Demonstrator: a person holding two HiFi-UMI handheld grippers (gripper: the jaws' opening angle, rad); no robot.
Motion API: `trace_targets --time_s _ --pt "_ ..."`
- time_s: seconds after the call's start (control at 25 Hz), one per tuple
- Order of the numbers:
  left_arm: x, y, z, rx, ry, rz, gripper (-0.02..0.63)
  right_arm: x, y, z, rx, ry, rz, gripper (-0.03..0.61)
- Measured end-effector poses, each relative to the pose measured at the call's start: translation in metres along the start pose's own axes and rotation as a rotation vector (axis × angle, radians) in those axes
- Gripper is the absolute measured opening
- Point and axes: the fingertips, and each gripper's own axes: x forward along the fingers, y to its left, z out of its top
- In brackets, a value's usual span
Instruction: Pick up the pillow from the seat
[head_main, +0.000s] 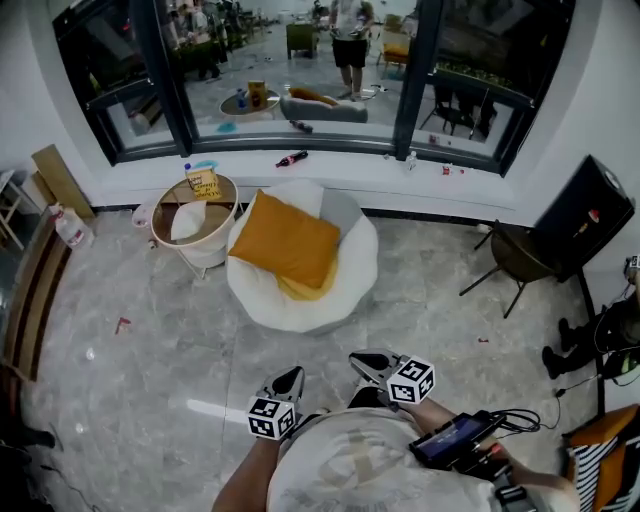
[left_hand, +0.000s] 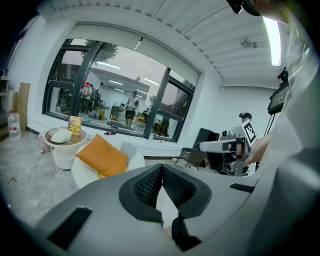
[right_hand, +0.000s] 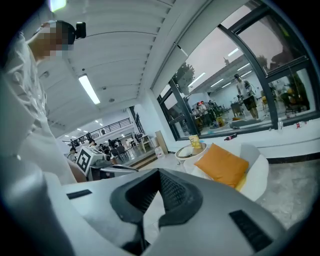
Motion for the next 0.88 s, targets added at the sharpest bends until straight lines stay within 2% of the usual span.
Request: trace_targets --time_s 0.48,0.88 --pt "-0.020 0.025 -0.005 -0.041 -0.017 0.048 0.011 0.031 0.003 0.006 -0.017 0.031 0.019 0.014" --pt "-0.011 0.028 -0.011 -0.052 0.011 0.020 0.011 0.041 0.001 -0.002 -0.050 0.098 -0.007 0.014"
